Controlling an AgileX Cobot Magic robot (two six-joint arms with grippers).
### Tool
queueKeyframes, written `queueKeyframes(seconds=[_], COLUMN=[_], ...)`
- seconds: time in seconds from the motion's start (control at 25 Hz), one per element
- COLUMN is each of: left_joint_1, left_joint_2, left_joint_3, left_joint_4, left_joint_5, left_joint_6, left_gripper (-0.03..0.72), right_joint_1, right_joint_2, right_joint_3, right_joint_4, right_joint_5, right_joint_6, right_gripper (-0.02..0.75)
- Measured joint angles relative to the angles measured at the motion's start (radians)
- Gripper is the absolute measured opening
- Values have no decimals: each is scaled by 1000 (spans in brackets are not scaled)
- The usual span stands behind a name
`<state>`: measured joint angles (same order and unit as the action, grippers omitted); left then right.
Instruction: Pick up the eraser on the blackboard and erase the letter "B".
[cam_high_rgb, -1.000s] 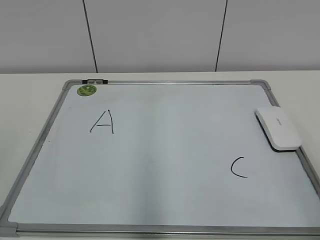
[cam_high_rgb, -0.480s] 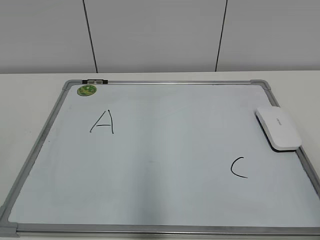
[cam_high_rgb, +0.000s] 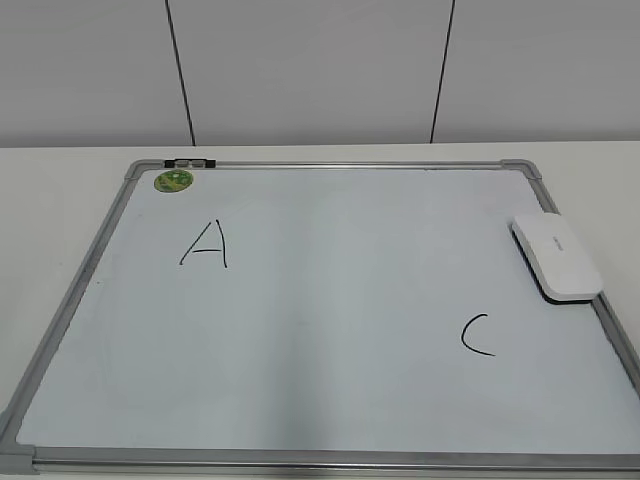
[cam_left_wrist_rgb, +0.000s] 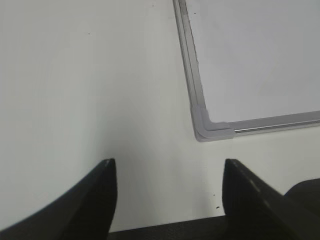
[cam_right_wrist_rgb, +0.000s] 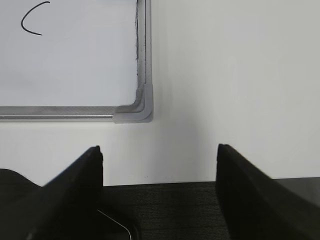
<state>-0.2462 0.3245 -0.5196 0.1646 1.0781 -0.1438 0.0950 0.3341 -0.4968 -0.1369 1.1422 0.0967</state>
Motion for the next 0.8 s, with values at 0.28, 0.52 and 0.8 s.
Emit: queueKeyframes(seconds=[0.28,0.52,0.8], left_joint_1=[0,0,65], left_joint_2=[0,0,-92], left_joint_3=[0,0,0], left_joint_4=[-21,-21,-23], left_joint_5=[0,2,4], left_joint_6=[-4,-4,-4], left_gripper=[499,499,499], right_joint_1=[0,0,-4], right_joint_2=[0,0,-93], right_joint_3=[0,0,0], right_joint_4=[-1,-1,-2], right_joint_5=[0,0,0], right_joint_6=[6,6,6], right_gripper=[522,522,522])
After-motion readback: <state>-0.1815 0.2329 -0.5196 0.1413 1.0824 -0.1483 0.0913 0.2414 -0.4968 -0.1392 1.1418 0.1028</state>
